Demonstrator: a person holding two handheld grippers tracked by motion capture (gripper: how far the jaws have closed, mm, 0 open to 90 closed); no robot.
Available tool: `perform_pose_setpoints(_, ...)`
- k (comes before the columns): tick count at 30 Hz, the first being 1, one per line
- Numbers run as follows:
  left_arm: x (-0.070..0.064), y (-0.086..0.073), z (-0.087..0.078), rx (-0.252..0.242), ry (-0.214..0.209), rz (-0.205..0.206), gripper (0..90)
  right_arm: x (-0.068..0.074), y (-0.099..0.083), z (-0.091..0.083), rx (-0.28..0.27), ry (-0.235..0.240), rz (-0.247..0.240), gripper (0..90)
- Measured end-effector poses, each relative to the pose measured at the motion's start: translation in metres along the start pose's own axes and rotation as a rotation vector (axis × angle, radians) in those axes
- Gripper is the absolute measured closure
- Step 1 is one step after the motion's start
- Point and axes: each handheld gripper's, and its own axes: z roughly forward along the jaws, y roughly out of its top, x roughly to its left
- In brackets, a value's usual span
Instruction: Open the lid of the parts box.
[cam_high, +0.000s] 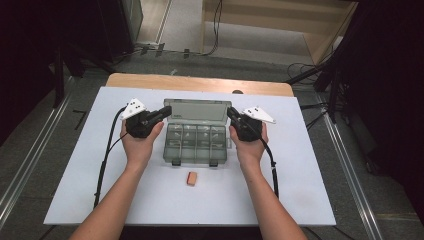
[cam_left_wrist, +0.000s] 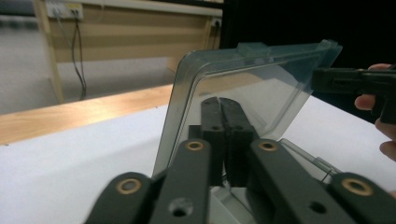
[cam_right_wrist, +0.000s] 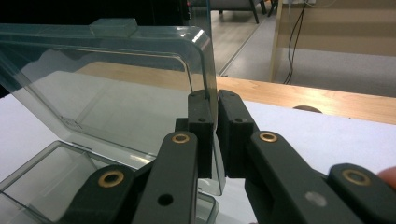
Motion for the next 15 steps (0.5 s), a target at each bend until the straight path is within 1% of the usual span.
perform_pose_setpoints(3,0.000,0.000,-0.006,-0.006,0.040,0.015,70.0,-0.001,0.001,0.001,0.003,0.004,0.004,83.6)
perform_pose_setpoints(4,0.002,0.000,-0.007,0.002,0.049,0.015,65.8,-0.002,0.001,0.002,0.004,0.005,0.002,83.6)
perform_pose_setpoints(5,0.003,0.000,-0.007,0.000,0.044,0.011,62.5,-0.002,0.002,0.003,0.008,0.003,0.011,83.7)
perform_pose_setpoints(6,0.006,0.000,-0.008,-0.001,0.034,-0.001,58.2,-0.002,0.003,0.003,0.010,0.005,0.013,83.7)
perform_pose_setpoints(8,0.010,0.001,-0.008,-0.001,0.047,-0.026,45.1,-0.003,0.004,0.005,0.015,0.007,0.024,83.6)
perform_pose_setpoints(9,0.010,0.001,-0.008,-0.001,0.047,-0.026,38.5,-0.004,0.005,0.006,0.015,0.010,0.033,83.5)
perform_pose_setpoints(10,0.016,0.002,-0.007,0.005,0.060,-0.053,29.2,-0.005,0.005,0.007,0.014,0.015,0.045,83.5)
perform_pose_setpoints(11,0.019,0.003,-0.006,0.014,0.070,-0.069,21.6,-0.005,0.005,0.008,0.012,0.014,0.045,83.5)
perform_pose_setpoints(12,0.022,0.003,-0.004,0.035,0.084,-0.089,10.7,-0.005,0.005,0.008,0.012,0.012,0.048,83.6)
perform_pose_setpoints(13,0.025,0.002,-0.002,0.052,0.084,-0.107,1.6,-0.005,0.005,0.009,0.014,0.012,0.047,83.6)
perform_pose_setpoints(15,0.031,0.001,0.001,0.068,0.067,-0.131,0.0,-0.006,0.006,0.010,0.014,0.013,0.045,83.7)
